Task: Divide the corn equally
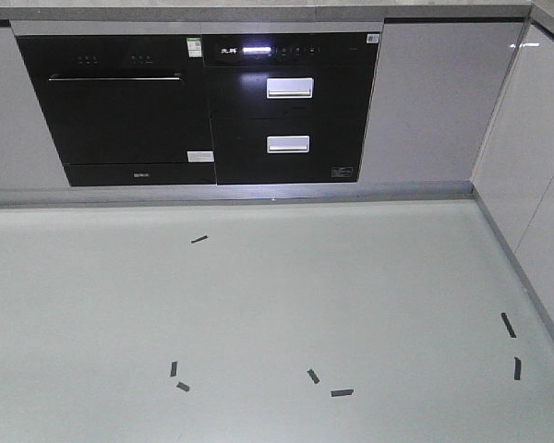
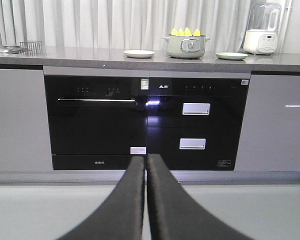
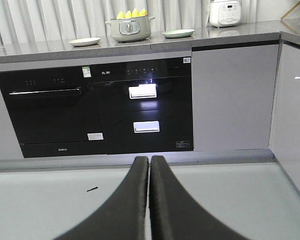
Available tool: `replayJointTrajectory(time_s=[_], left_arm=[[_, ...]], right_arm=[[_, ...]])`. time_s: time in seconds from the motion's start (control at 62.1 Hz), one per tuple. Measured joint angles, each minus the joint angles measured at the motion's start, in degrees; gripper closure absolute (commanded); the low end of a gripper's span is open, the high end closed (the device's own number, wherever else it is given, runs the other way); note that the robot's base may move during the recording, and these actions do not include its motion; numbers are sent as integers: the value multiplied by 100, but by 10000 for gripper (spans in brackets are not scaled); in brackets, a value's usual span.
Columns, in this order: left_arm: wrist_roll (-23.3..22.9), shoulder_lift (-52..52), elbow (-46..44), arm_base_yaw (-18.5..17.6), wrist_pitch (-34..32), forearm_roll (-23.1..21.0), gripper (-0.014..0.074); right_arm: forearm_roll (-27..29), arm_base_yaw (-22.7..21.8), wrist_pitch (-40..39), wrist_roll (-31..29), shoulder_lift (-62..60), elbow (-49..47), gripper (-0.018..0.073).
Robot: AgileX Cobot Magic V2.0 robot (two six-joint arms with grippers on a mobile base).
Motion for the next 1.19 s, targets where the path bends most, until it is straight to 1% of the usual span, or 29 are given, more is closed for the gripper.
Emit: replayJointTrajectory(time_s=[1.192], left_arm=[[0, 0, 0, 0, 0, 0, 602]], right_arm=[[0, 0, 0, 0, 0, 0, 561]])
